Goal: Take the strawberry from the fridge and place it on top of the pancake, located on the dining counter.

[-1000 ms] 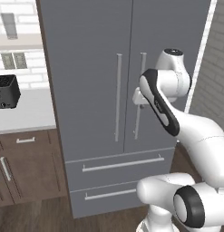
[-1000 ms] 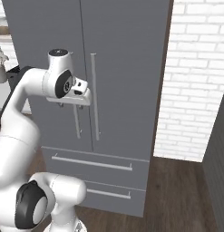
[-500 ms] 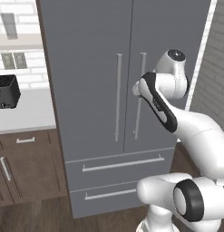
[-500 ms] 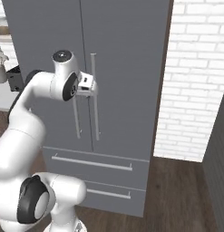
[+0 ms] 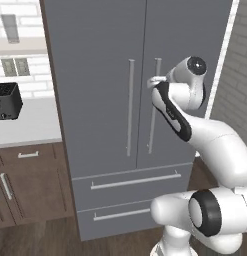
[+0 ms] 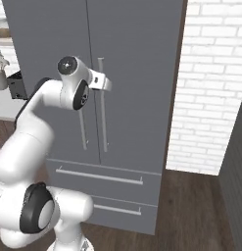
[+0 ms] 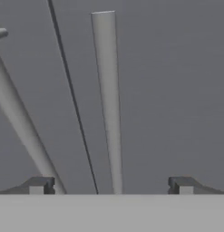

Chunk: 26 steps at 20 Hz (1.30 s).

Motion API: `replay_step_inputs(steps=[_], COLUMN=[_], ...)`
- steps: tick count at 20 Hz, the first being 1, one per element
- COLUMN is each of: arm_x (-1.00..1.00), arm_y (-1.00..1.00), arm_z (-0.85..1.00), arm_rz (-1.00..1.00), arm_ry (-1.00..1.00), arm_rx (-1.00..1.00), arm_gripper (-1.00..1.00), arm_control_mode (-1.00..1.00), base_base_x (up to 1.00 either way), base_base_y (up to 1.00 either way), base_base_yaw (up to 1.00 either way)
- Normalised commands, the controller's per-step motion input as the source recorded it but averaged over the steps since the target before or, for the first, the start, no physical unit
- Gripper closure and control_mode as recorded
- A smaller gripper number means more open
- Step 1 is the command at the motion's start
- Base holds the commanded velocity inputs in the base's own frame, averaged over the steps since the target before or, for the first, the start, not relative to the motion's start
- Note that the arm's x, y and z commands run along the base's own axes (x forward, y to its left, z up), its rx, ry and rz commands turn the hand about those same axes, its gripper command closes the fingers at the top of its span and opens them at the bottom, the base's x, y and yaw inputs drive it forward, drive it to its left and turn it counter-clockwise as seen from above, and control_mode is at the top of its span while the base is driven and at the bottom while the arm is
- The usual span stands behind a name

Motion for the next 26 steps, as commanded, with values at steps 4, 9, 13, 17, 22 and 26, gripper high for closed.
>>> replay_step_inputs(steps=[4,9,13,17,22,26], arm_x=[0.71,0.46,0.51,0.49,0.37,0.37], arm_y=[-0.09,-0.05,0.00,0.00,0.00,0.00], arm_z=[0.11,-0.04,-0.15,-0.13,-0.10,-0.04], arm_rz=[-0.05,0.00,0.00,0.00,0.00,0.00], arm_ry=[0.03,-0.02,-0.01,0.00,-0.06,-0.11], arm_rx=[0.06,0.00,-0.01,-0.05,-0.04,-0.02], arm_gripper=[-1.00,-1.00,-1.00,-1.00,-1.00,-1.00], arm_control_mode=[-1.00,-1.00,-1.00,-1.00,-1.00,-1.00], base_base_x=[0.00,0.00,0.00,0.00,0.00,0.00], base_base_y=[0.00,0.00,0.00,0.00,0.00,0.00], base_base_yaw=[0.00,0.00,0.00,0.00,0.00,0.00])
